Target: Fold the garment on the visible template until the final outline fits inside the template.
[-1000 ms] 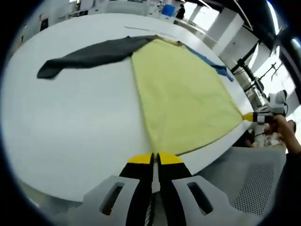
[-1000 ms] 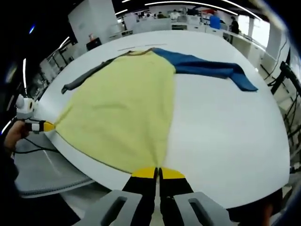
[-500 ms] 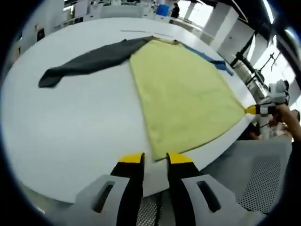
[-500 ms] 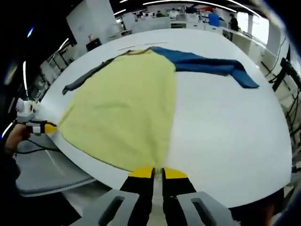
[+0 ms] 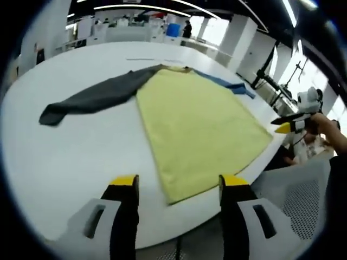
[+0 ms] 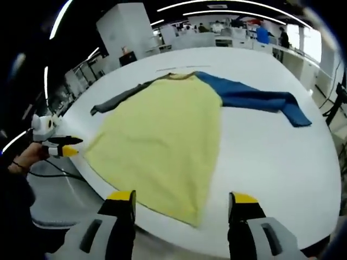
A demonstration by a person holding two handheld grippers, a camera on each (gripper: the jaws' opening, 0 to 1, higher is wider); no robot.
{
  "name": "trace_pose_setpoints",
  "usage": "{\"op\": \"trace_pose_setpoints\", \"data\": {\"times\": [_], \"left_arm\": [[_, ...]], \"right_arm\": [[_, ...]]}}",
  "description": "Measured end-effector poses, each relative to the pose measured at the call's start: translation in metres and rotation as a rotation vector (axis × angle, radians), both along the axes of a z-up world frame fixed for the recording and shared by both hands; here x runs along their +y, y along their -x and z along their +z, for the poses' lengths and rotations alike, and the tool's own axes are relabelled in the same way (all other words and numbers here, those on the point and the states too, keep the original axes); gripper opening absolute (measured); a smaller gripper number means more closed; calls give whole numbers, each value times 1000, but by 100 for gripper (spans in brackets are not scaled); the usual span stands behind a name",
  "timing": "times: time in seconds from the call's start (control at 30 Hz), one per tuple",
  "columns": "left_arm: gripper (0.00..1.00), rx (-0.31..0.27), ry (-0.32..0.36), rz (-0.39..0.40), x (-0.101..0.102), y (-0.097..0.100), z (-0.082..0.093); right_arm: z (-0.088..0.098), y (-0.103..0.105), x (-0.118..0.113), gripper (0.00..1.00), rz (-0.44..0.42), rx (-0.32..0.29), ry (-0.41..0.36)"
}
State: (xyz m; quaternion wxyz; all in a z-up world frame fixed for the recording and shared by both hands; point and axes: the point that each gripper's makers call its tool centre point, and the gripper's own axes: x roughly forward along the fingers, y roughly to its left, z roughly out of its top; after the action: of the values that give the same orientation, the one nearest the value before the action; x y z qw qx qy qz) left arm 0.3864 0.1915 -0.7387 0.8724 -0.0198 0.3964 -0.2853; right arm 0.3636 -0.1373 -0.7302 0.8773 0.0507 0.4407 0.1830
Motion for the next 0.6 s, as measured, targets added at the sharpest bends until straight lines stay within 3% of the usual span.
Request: {"op": "trace_pose_setpoints", "data": {"times": [0.1, 0.27, 0.37, 0.6], "left_arm": [[66, -38, 9, -12, -4, -4, 6], [78, -82, 24, -28, -9, -11, 15], [82, -76, 37, -45, -14, -11, 18], [94, -129, 45, -92, -24, -17, 28]], "right_arm": [[10, -13, -3, 74, -40, -38, -51], [22, -36, -24, 81, -107, -102, -57], [28, -49, -36, 80, -145, -127, -80], [40, -80, -63, 81, -227, -189, -119]]}}
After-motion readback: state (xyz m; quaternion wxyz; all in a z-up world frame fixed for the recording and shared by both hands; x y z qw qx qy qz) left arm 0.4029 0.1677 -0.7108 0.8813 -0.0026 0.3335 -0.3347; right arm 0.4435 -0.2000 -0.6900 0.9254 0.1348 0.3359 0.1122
